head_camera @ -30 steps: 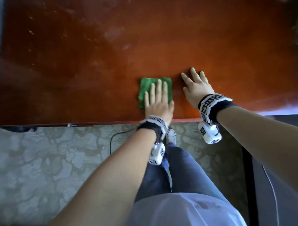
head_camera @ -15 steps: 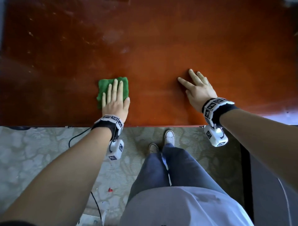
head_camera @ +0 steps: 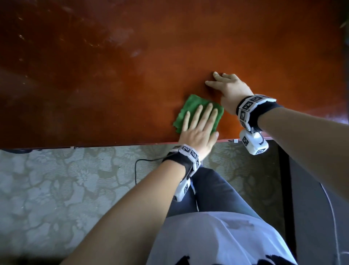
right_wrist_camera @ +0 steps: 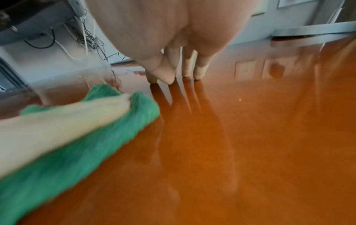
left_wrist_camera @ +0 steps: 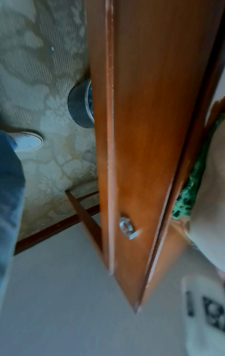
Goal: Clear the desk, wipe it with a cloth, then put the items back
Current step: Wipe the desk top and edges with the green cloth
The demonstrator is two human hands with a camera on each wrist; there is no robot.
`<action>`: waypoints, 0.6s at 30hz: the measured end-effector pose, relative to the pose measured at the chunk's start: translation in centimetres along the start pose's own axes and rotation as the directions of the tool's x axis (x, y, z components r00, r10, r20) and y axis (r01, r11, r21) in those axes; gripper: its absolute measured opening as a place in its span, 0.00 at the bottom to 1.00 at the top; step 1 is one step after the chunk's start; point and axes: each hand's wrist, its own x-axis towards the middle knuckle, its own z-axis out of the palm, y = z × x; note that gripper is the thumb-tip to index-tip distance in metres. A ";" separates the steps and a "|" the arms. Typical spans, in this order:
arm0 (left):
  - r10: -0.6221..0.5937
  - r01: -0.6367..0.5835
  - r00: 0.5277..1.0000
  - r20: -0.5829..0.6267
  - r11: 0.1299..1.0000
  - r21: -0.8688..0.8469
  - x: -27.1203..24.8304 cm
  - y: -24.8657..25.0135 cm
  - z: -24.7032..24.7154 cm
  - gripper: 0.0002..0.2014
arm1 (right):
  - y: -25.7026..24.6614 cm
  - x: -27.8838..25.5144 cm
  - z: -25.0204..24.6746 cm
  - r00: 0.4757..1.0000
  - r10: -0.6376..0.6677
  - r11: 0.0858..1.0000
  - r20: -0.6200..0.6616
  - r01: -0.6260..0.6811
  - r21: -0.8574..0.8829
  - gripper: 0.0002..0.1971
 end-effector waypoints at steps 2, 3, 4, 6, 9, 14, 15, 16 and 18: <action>0.060 -0.059 0.998 -0.009 0.997 0.052 -1.5 0.5 0.8 0.32 | -0.2 0.2 -0.3 1.000 0.012 1.000 0.011 -0.012 -0.002 0.41; 0.081 -0.080 0.997 -0.008 0.995 0.062 -2.1 0.4 1.1 0.32 | -0.3 0.2 -0.2 1.000 0.019 1.000 0.013 -0.019 0.001 0.42; 0.092 -0.091 0.996 -0.011 0.994 0.066 -2.5 0.1 1.1 0.31 | -0.4 0.2 -0.2 1.000 0.027 1.000 0.015 -0.027 0.003 0.42; 0.075 -0.074 0.997 -0.014 0.995 0.068 -2.8 -1.2 0.8 0.31 | -0.6 -0.1 0.2 0.999 0.039 0.999 0.023 -0.039 -0.002 0.42; -0.054 0.056 0.998 -0.034 0.998 0.041 -3.5 -4.9 0.2 0.31 | -1.0 -0.8 1.2 0.998 0.052 0.999 0.022 -0.052 -0.001 0.44; -0.416 0.416 0.906 -0.083 0.909 -0.024 -6.5 -16.0 -1.6 0.30 | -2.2 -2.0 3.0 0.993 0.099 0.995 -0.069 -0.097 0.033 0.38; -0.472 0.470 0.878 -0.078 0.882 -0.044 -7.4 -18.2 -2.0 0.30 | -2.5 -2.3 3.2 0.990 0.112 0.993 -0.083 -0.108 0.044 0.36; -0.518 0.514 0.853 -0.072 0.855 -0.065 -8.4 -20.1 -2.3 0.30 | -2.8 -2.6 3.5 0.988 0.125 0.991 -0.092 -0.120 0.052 0.35; -0.566 0.559 0.820 -0.083 0.824 -0.092 -9.6 -22.2 -2.5 0.30 | -3.3 -3.1 4.1 0.984 0.142 0.989 -0.104 -0.137 0.054 0.34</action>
